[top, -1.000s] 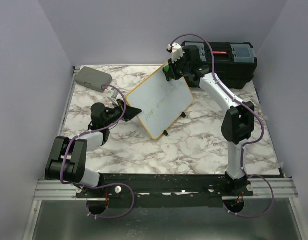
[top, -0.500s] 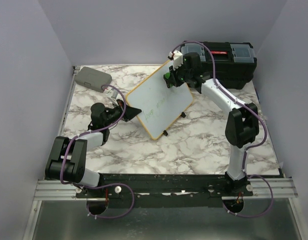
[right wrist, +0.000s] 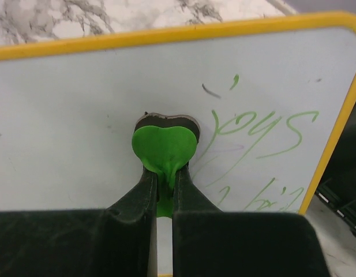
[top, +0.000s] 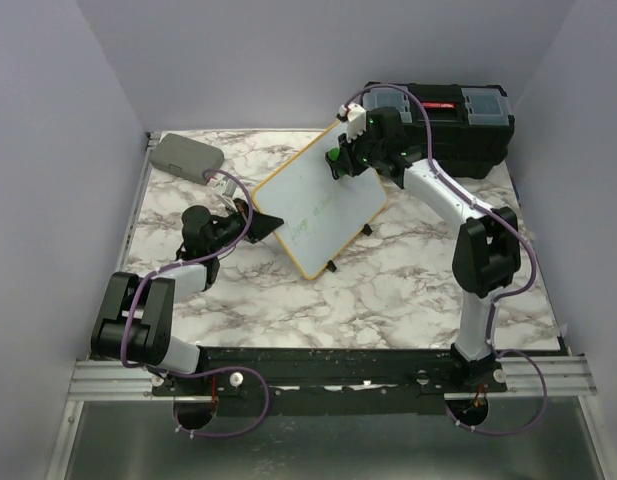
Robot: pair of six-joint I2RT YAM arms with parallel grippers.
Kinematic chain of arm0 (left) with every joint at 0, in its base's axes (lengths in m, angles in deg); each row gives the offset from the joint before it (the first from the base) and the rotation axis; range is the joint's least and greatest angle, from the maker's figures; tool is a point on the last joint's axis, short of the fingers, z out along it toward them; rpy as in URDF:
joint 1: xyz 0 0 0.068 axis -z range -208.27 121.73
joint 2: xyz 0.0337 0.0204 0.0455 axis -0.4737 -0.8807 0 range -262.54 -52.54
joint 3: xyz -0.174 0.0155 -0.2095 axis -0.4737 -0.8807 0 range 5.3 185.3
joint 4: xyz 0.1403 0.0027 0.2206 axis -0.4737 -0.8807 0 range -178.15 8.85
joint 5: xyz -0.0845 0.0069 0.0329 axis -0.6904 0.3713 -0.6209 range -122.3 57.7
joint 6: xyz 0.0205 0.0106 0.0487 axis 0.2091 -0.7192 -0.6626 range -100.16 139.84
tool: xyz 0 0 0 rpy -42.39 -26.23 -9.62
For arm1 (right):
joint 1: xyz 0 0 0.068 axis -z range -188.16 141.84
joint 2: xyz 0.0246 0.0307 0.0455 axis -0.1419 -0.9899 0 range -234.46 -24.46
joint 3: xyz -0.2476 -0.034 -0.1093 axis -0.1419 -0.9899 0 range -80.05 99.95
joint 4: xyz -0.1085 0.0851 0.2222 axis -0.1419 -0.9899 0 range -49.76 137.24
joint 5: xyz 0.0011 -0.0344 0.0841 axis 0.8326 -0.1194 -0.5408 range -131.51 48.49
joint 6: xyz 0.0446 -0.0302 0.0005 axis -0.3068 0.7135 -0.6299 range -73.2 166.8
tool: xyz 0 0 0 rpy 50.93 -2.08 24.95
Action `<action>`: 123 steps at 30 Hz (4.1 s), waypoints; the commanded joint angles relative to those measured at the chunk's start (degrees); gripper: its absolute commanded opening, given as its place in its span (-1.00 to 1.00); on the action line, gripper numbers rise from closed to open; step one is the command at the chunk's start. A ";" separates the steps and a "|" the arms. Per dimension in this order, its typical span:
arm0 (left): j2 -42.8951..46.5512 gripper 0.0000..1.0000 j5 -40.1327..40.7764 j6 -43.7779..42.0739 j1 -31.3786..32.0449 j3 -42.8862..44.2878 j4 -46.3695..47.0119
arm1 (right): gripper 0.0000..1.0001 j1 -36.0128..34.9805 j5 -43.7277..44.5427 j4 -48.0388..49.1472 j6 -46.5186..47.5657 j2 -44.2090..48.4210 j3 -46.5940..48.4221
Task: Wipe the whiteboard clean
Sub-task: Erase the whiteboard at the whiteboard stand.
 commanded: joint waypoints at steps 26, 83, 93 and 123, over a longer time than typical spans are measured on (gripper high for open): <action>-0.70 -1.00 -7.75 -3.20 1.44 1.11 0.42 | -0.99 1.18 -2.57 -3.94 4.56 -3.65 -1.23; -0.60 -1.00 -8.08 -3.70 1.53 1.62 -0.81 | -0.99 -1.51 -2.49 -2.32 0.67 -5.79 7.01; -0.44 -1.00 -8.22 -3.88 1.53 1.30 -0.73 | -0.99 -0.37 6.52 -3.22 -2.38 -10.27 18.19; -0.84 -1.00 -8.12 -3.52 1.62 1.62 -0.52 | -0.99 -0.29 -7.44 -2.04 1.83 -4.48 3.11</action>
